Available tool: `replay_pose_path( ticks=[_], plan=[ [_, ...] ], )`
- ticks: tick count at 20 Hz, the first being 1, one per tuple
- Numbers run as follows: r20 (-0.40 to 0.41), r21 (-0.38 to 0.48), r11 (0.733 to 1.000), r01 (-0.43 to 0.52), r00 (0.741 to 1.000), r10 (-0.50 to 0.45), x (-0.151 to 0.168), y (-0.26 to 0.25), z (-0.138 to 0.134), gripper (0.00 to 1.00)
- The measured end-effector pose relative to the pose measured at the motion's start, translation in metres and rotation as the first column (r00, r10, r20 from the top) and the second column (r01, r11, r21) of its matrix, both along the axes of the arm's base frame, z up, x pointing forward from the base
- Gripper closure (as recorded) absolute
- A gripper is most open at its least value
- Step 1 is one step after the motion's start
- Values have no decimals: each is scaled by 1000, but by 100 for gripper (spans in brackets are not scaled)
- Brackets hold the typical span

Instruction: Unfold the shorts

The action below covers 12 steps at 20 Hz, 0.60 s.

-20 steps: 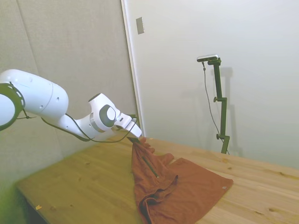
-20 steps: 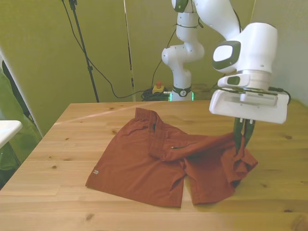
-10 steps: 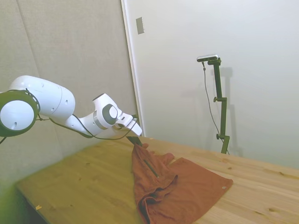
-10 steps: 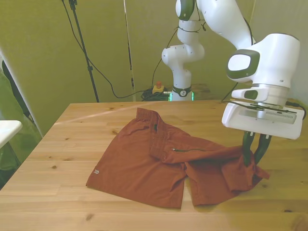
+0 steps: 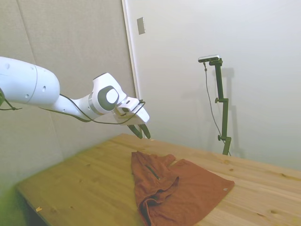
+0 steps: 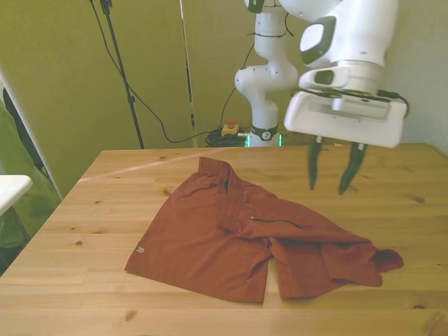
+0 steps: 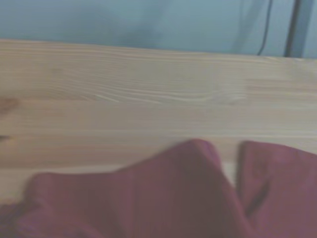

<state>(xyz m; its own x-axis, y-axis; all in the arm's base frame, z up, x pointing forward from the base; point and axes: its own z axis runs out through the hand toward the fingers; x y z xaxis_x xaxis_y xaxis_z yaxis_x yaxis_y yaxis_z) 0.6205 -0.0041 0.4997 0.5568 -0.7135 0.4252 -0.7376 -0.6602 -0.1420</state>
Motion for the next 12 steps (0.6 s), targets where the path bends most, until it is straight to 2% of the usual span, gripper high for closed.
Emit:
replay_pose_path(
  ticks=[3, 8, 12],
  plan=[
    [-68, 6, 998, -64, 996, 64, -12, -58, -9, 0],
    [-169, 71, 978, -196, 964, 206, -26, -127, -52, 0],
    [-177, 89, 961, -263, 945, 275, -31, -174, -76, 0]
  ],
)
